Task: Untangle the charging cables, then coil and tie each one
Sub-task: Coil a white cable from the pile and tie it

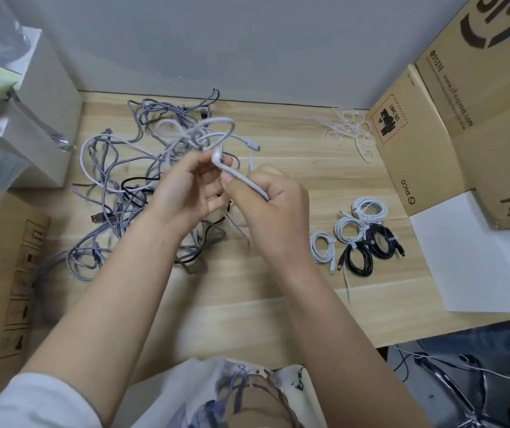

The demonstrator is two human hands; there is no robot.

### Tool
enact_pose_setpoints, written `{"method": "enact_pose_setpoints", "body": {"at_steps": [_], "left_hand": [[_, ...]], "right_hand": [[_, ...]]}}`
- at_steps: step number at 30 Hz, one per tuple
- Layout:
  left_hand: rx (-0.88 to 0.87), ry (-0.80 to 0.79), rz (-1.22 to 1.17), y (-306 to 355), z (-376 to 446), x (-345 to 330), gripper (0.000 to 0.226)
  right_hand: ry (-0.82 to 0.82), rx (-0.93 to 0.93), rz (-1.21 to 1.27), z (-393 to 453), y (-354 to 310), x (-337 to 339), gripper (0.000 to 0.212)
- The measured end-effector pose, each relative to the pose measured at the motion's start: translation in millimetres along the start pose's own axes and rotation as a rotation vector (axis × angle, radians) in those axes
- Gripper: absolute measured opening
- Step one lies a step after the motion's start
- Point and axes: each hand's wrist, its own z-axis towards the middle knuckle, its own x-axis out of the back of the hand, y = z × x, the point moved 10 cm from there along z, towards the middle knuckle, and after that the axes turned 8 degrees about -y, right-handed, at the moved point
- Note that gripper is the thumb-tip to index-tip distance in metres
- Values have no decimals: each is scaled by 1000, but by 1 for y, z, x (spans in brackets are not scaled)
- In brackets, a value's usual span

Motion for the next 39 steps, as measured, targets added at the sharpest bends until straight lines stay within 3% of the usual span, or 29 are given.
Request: {"method": "enact_pose_setpoints", "body": {"at_steps": [4,9,12,15,18,21,25,28,33,39], "left_hand": [[-36,228,-100,9,10,29,25],[29,350,-209,8,19,54,41],[112,265,-278,0,13,46,44],[61,98,-277,6,6,16,38],[4,-61,-296,9,-5,-24,39],[-62,-152,-249,10,-17,-50,37],[-151,-163,-130,9,-25,-59,39],[-106,-159,-123,4,-26,-56,45],[38,-80,-330,-6,-17,-34,48],[36,92,-554,-15,-3,-2,47]], "right_hand": [[-26,164,-24,-11,-28,1,45],[-34,240,120,-22,-44,15,43],[49,138,276,-16,-28,31,39],[115,-85,361,-6,8,36,37],[30,-241,343,0,37,18,39],[-17,-266,373,-1,44,6,30],[-13,-283,402,-5,49,8,20],[7,-248,463,-9,40,17,23],[20,-147,826,-18,16,33,32],[-22,62,1035,-23,-9,52,24]]}}
